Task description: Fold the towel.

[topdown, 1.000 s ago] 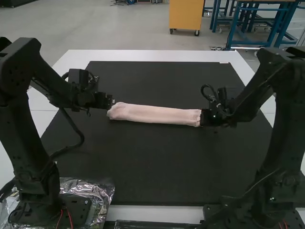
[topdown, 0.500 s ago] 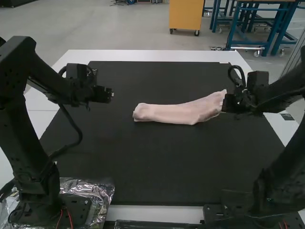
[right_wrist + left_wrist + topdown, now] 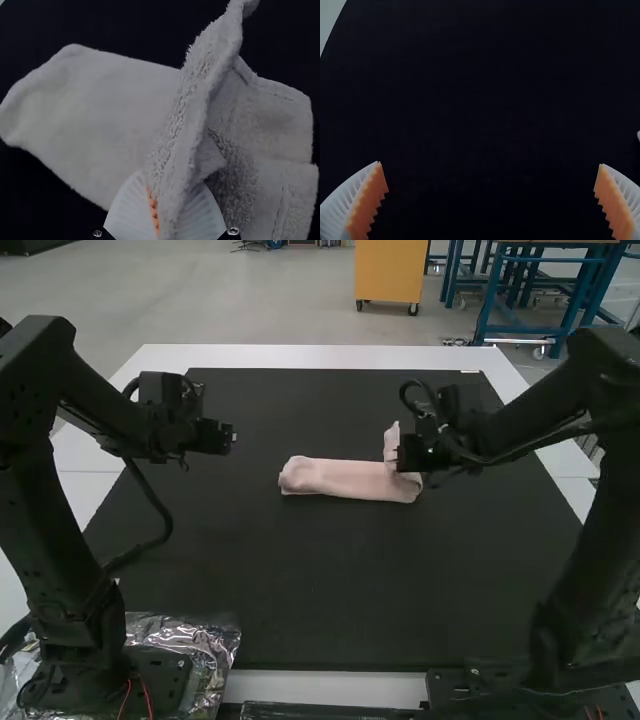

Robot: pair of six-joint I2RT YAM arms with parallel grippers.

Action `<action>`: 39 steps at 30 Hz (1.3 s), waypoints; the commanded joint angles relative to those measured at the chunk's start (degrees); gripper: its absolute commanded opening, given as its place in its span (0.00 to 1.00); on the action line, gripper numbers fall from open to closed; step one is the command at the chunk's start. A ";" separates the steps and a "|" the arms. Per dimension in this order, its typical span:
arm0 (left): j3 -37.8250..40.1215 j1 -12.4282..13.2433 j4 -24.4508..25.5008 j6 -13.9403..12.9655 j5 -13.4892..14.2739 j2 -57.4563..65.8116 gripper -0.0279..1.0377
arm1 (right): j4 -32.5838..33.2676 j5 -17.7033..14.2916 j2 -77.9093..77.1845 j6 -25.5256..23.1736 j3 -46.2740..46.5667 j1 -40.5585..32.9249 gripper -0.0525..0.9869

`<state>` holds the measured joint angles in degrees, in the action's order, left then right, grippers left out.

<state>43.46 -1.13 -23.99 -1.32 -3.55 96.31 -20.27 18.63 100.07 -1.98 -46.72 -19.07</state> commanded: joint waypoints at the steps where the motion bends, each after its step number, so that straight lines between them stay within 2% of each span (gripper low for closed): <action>1: 1.01 0.16 -0.53 -0.87 1.00 -1.57 0.94 | -1.52 -0.18 1.35 -1.80 -2.41 -3.17 0.02; 15: -0.13 -0.10 -2.03 -0.87 1.71 -1.65 0.94 | -5.13 -0.18 8.74 -2.42 -8.30 -12.13 0.02; 29: -2.24 -0.10 -4.14 -0.70 1.71 -2.27 0.94 | -6.45 0.26 16.47 -2.94 -15.33 -16.17 0.03; 30: -2.33 -0.10 -4.14 -0.70 1.79 -2.27 0.94 | -6.89 0.44 16.56 -3.56 -15.68 -16.53 0.08; 33: -2.59 -0.10 -4.31 -0.70 2.15 -2.27 0.94 | -7.85 1.05 16.56 -4.70 -17.18 -17.05 0.44; 35: -2.77 -0.10 -4.58 -0.61 2.15 -2.18 0.94 | -8.12 1.05 16.38 -5.76 -17.97 -17.05 0.61; 36: -2.77 -0.10 -4.58 -0.61 2.15 -2.27 0.94 | -8.29 0.97 16.12 -6.11 -17.97 -16.96 0.67; 39: -2.77 -0.10 -4.58 -0.70 2.15 -2.80 0.94 | -9.08 0.44 14.71 -5.40 -17.09 -16.53 0.68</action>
<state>41.32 -1.13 -28.01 -1.67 -2.04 96.31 -28.69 18.92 117.03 -6.46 -63.64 -35.62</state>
